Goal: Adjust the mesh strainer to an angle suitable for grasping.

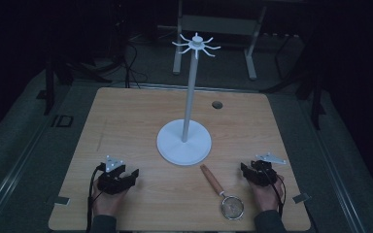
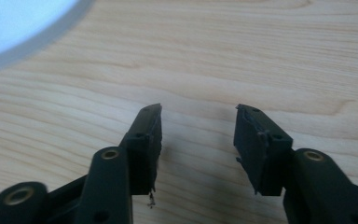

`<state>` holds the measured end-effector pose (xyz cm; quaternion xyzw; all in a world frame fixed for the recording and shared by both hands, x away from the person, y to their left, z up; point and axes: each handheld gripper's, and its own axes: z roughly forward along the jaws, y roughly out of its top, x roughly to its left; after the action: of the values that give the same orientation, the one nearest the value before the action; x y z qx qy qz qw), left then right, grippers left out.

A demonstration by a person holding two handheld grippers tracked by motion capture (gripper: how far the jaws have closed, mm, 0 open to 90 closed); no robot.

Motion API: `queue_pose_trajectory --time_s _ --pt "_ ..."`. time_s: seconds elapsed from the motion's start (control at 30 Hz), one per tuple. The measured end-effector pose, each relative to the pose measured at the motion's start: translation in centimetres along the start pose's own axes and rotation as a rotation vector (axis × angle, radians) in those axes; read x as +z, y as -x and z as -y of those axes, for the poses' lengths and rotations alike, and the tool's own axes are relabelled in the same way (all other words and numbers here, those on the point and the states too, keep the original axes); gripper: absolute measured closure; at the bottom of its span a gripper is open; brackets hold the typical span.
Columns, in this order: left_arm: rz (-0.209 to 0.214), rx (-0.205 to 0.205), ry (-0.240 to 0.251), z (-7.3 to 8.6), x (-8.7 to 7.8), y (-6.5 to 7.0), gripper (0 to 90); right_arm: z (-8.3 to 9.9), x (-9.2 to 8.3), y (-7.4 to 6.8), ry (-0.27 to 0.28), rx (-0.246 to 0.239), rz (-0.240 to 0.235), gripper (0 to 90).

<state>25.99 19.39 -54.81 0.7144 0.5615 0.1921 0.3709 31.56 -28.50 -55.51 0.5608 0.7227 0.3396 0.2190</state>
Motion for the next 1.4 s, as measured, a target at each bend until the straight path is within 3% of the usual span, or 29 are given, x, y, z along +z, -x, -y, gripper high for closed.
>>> queue_pose_trajectory --time_s 0.1,0.2,0.43,0.53,0.73,0.97,1.2,1.4 --pt "-0.003 -0.006 0.005 0.0 -0.1 -0.2 42.8 -0.3 -0.4 -0.3 0.006 0.007 -0.007 55.4" --pt "-0.007 -0.012 0.007 0.0 -0.2 -0.5 43.0 -0.7 -1.1 -1.1 0.006 -0.028 -0.027 59.9" --pt "-0.007 -0.01 0.002 0.0 -0.2 -0.5 43.1 -1.5 -1.7 -3.1 -0.039 -0.176 -0.058 64.6" --pt "-0.008 -0.009 -0.008 0.0 -0.1 -0.5 43.1 -2.0 -1.7 -3.7 -0.08 -0.206 -0.082 62.3" --pt "-0.008 -0.01 -0.014 0.1 0.0 -0.5 43.1 -2.7 -2.4 -4.1 -0.103 -0.217 -0.105 59.3" --pt "-0.005 -0.011 -0.019 0.0 0.1 -0.5 43.1 -3.2 -2.7 -5.4 -0.184 -0.314 -0.128 57.3" --pt "0.001 -0.013 -0.035 0.1 0.2 -0.5 43.1 -3.3 -2.7 -6.4 -0.262 -0.347 -0.183 52.1" --pt "0.002 -0.017 -0.035 0.1 0.2 -0.6 43.1 -3.0 -2.9 -7.6 -0.293 -0.387 -0.213 50.4"
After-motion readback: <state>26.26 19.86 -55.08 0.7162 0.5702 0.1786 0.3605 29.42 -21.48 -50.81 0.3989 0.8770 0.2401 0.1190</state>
